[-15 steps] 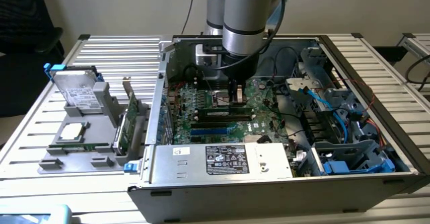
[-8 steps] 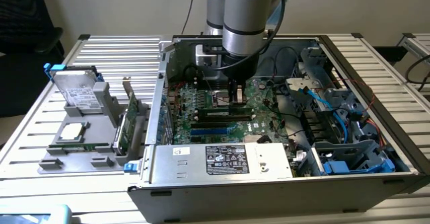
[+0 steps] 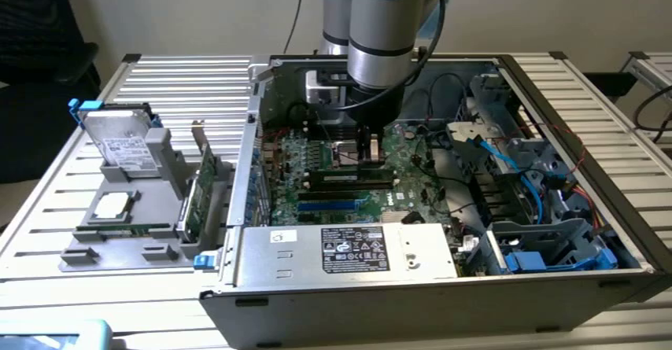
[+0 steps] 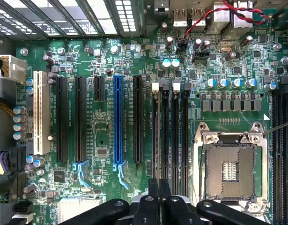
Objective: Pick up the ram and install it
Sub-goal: 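Insert the ram into the slot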
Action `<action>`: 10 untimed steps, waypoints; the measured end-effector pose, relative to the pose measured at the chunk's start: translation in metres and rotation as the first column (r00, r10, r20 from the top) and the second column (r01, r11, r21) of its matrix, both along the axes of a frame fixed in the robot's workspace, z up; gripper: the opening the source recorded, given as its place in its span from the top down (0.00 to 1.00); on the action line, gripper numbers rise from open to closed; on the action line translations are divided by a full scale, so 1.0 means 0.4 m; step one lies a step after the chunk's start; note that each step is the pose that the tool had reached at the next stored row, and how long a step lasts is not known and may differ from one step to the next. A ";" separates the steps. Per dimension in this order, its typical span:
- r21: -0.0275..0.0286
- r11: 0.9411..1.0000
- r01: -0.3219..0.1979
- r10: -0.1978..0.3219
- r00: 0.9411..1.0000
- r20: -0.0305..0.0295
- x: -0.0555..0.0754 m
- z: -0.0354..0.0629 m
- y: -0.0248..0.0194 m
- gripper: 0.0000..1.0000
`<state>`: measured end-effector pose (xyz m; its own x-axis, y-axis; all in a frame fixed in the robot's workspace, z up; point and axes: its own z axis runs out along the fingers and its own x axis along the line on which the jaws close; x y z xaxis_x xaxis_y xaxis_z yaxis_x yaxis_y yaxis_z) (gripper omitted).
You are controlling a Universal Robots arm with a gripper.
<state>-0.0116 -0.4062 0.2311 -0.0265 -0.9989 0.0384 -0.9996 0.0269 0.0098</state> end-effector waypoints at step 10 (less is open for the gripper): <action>0.000 1.000 0.000 0.000 1.000 0.000 0.001 -0.003 0.000 0.87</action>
<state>-0.0114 -0.4062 0.2301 -0.0266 -0.9989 0.0386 -0.9996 0.0270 0.0098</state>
